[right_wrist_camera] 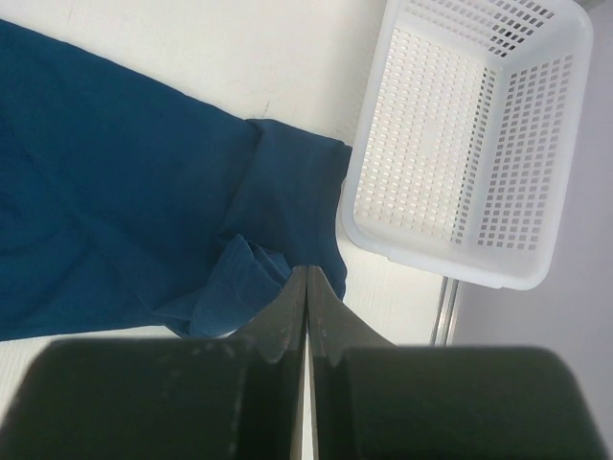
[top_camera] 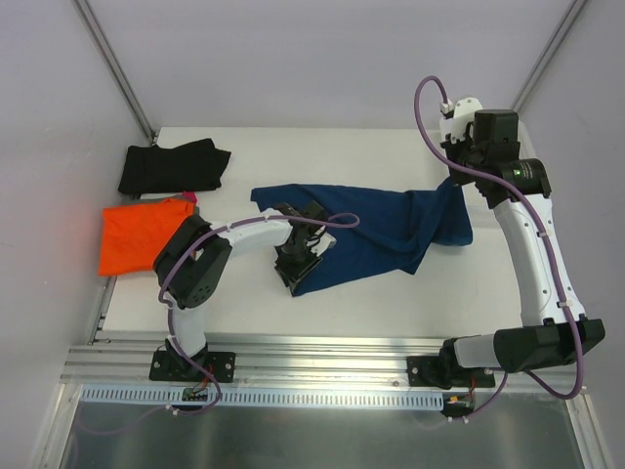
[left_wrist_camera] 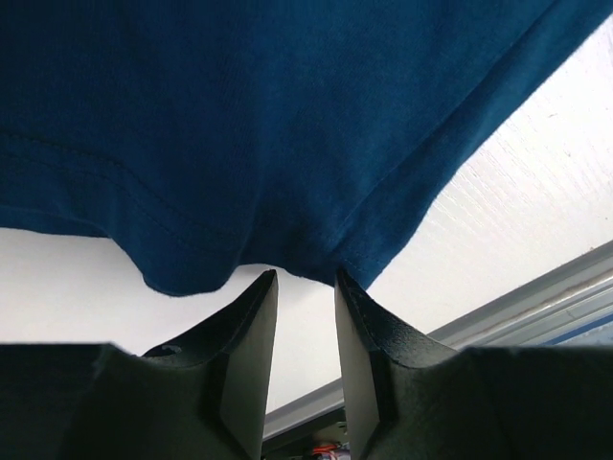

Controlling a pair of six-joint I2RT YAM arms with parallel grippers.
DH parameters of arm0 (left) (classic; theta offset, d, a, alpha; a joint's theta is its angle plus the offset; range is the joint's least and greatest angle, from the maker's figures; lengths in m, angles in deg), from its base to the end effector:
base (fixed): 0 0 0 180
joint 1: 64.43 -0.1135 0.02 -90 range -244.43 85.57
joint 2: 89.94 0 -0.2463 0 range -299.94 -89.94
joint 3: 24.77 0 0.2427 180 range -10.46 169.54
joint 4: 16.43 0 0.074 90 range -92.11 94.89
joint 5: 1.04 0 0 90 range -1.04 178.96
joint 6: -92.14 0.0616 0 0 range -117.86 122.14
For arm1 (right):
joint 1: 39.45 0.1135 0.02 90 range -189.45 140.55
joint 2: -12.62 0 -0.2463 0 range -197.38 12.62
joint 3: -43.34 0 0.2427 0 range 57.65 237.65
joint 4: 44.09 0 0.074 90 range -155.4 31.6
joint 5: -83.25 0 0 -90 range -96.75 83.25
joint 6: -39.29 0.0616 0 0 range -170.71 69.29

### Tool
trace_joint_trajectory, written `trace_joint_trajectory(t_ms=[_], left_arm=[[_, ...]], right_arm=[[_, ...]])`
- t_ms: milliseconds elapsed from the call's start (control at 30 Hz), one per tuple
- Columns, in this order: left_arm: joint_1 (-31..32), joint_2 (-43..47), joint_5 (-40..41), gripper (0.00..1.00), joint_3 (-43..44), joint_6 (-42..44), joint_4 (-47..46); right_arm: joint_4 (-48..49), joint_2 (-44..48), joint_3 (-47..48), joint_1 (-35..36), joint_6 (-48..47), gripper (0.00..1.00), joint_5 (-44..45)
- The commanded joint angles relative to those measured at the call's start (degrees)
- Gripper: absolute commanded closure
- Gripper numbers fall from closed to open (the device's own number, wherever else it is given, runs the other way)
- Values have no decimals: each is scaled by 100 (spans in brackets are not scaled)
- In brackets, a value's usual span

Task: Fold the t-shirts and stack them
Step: Flatten the tshirt out

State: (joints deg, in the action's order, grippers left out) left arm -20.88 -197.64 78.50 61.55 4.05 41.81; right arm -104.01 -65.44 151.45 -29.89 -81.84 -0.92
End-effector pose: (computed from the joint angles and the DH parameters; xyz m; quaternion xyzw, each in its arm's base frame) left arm 0.2424 -0.2459 0.1273 0.3908 0.9115 -0.1169 0.0519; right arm 0.2934 0.0431 0.4086 -0.2766 0.8193 -0.1369 0.4833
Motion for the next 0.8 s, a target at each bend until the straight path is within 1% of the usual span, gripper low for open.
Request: trace_joint_trajectory(t_ms=[0, 233, 300, 333, 367, 400, 467, 500, 667, 700, 767], left_arm=[[57, -119, -106, 69, 243, -24, 55], [48, -304, -114, 69, 332, -16, 46], [48, -339, -132, 71, 323, -24, 38], [48, -348, -141, 73, 314, -33, 38], [48, -348, -158, 84, 314, -33, 20], [48, -348, -158, 90, 314, -42, 29], [48, -374, -176, 93, 323, -42, 38], [48, -375, -167, 100, 331, -51, 29], [31, -120, 78, 100, 279, -15, 72], [22, -7, 140, 100, 261, 2, 73], [-22, 529, 367, 100, 165, 28, 90]], right_arm=[[245, 142, 16, -25, -59, 99, 94], [271, 177, -63, -68, -51, 99, 77], [280, 177, -64, -77, -51, 99, 85], [271, 177, -55, -77, -51, 99, 85], [280, 177, -55, -77, -51, 99, 85], [289, 177, -63, -77, -42, 99, 68], [280, 177, -63, -77, -24, 99, 59], [280, 177, -63, -86, -24, 100, 59], [280, 195, -37, -86, -24, 99, 68], [280, 212, -28, -86, -24, 99, 77], [280, 221, 15, -86, -33, 99, 68]])
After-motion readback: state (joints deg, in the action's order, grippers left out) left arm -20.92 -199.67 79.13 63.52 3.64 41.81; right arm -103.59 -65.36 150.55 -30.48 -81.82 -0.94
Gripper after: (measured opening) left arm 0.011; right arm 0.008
